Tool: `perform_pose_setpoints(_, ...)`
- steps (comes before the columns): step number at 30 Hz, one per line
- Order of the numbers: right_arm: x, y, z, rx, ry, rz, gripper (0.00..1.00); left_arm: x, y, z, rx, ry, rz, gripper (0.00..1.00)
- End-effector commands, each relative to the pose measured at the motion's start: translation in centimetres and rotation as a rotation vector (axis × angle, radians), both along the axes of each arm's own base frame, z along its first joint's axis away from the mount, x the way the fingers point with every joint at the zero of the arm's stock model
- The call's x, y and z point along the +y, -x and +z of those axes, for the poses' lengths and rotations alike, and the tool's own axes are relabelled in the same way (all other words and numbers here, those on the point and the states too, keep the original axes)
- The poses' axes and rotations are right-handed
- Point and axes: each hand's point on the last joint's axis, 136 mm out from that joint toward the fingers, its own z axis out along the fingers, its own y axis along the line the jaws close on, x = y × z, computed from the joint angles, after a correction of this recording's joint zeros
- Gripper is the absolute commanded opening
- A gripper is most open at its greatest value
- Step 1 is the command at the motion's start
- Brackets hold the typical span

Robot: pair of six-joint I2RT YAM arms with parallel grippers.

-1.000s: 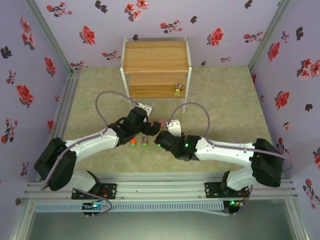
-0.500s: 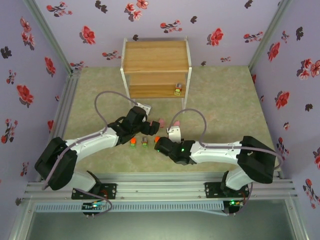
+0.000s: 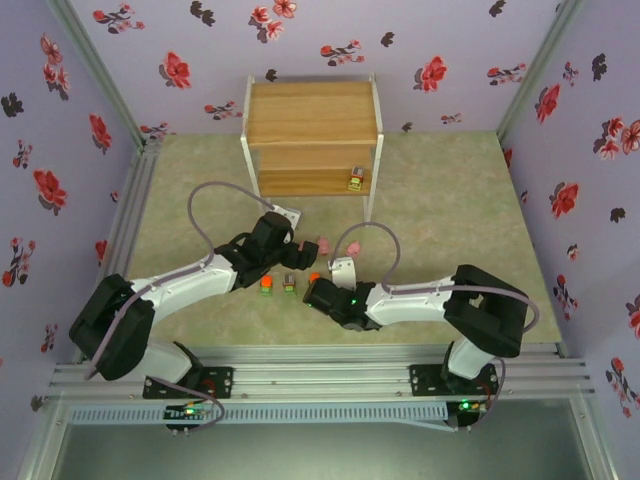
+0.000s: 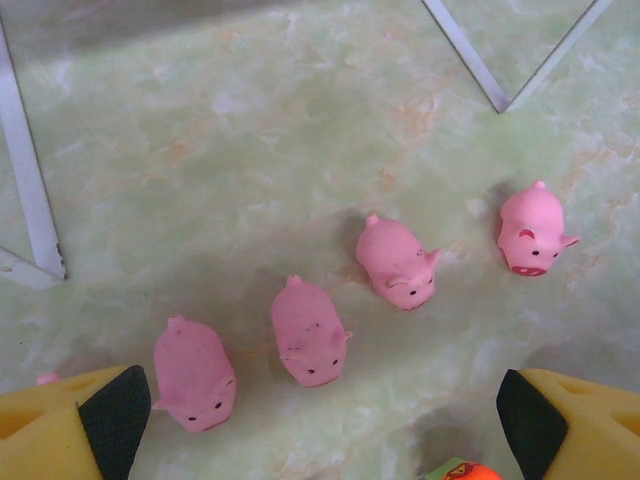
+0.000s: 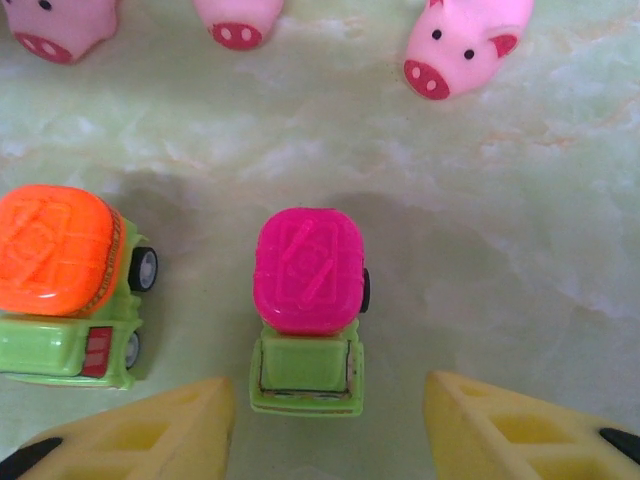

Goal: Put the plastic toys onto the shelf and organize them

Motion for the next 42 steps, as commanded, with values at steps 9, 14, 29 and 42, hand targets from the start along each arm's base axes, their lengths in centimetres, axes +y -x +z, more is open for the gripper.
perform_pose_setpoints(9,0.8,-1.4,0.0,-0.020,-0.022,-0.047,0.31,0.0,-0.3,0.5,0.003,0.016,0.011,0.94)
perform_pose_setpoints(14,0.5,-2.2,-0.3,-0.017,-0.013,-0.064,0.28,0.0,-0.3,0.4,0.005,0.014,0.011,0.94)
perform_pose_setpoints(29,0.9,-2.9,-1.3,-0.013,-0.013,-0.065,0.23,0.0,-0.4,0.3,0.007,0.013,0.012,0.94)
perform_pose_setpoints(42,0.0,-3.1,-2.3,-0.020,0.018,-0.076,0.18,-0.1,-0.4,0.1,0.010,0.012,0.011,0.94)
